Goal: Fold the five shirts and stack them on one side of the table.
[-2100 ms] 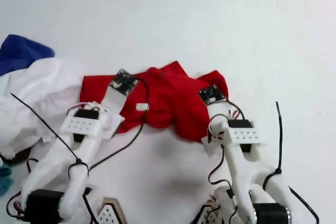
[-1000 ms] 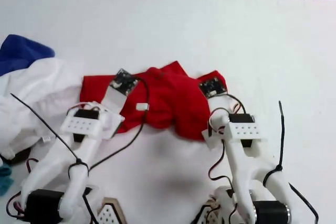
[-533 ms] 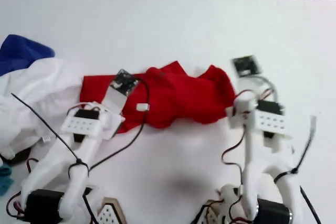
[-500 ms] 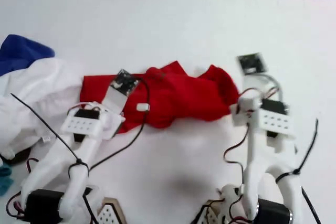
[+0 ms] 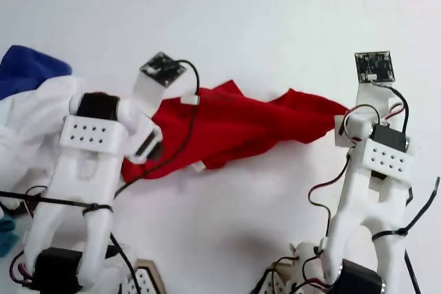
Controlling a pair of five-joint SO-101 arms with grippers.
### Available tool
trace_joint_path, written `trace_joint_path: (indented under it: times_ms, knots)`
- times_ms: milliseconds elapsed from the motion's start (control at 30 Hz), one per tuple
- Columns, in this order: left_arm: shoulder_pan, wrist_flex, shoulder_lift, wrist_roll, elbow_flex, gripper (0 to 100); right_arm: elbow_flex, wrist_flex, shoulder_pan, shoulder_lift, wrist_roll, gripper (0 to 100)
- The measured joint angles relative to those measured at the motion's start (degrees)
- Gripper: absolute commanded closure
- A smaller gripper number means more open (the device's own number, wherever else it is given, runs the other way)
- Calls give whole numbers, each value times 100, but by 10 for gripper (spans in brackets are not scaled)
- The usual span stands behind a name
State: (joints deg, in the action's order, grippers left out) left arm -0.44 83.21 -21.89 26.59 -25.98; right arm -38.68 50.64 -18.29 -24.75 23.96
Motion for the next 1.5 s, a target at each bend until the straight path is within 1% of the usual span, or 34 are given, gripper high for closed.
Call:
trace_joint_path:
  times_ms: [100, 233, 400, 500, 700, 833, 933, 1000, 1133, 1300, 1500]
  knots:
    - [0, 44, 70, 299, -53, 760, -79, -193, 0, 0, 0, 979]
    - [0, -44, 246, 642, -527, 784, -88, -273, 0, 9, 0, 979]
    - [431, -114, 255, 835, -993, 793, -88, -273, 0, 9, 0, 979]
    - [642, -527, 281, 844, -1222, 790, -88, -273, 0, 9, 0, 979]
    - [668, -1574, 299, 844, -1908, 793, -88, -220, 0, 9, 0, 979]
    - [510, -2268, 299, 870, -2198, 793, -88, -114, 0, 9, 0, 979]
    - [325, -2523, 299, 870, -2215, 793, -88, -97, 0, 9, 0, 979]
    - [167, -2611, 299, 967, -2215, 797, -88, -97, 0, 9, 0, 979]
    - [-53, -2646, 299, 1257, -2242, 842, -88, -97, 0, 9, 0, 979]
    - [-70, -2646, 299, 1319, -2242, 808, -88, -97, 0, 9, 0, 979]
    - [-70, -2646, 299, 1319, -2242, 807, -88, -97, 0, 9, 0, 979]
